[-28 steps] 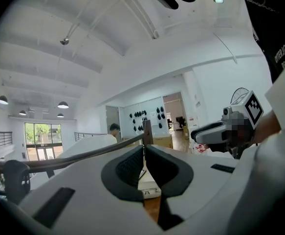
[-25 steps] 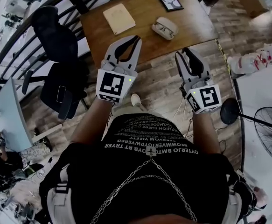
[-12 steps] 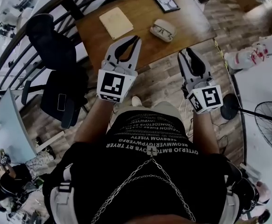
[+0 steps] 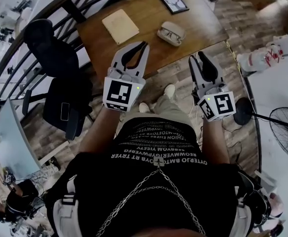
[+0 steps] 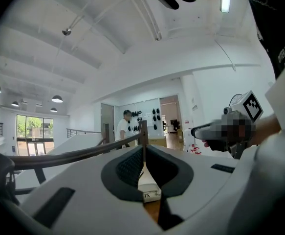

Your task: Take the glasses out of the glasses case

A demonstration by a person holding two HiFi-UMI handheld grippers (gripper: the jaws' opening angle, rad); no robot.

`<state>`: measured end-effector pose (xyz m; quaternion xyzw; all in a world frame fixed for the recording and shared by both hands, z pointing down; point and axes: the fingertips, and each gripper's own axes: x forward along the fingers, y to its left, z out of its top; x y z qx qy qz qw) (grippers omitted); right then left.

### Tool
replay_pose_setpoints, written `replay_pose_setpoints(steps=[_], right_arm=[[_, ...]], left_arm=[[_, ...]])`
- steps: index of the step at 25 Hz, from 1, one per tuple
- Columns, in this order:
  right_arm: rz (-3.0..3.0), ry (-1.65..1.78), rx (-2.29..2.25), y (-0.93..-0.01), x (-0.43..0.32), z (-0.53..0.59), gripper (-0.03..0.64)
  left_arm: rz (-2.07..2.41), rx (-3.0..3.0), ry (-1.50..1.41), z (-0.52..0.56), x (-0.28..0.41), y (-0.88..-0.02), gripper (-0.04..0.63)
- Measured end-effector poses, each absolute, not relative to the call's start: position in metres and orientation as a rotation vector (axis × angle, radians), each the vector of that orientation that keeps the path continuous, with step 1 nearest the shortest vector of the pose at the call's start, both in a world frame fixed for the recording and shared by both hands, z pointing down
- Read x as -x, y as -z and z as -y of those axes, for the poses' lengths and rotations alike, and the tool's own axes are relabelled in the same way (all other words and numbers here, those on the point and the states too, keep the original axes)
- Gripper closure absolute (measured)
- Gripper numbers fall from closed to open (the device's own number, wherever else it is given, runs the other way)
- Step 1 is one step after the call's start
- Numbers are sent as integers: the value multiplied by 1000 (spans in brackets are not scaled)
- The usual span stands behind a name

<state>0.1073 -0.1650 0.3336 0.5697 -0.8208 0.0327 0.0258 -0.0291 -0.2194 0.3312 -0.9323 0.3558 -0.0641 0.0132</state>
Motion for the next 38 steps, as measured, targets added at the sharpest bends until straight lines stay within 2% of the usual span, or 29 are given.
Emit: replay_pose_setpoints(steps=[38], right_arm=[[2589,-213,-1598,-385,-167,313,512]], left_arm=[[-1275,2874,283,342,-20,-359,557]])
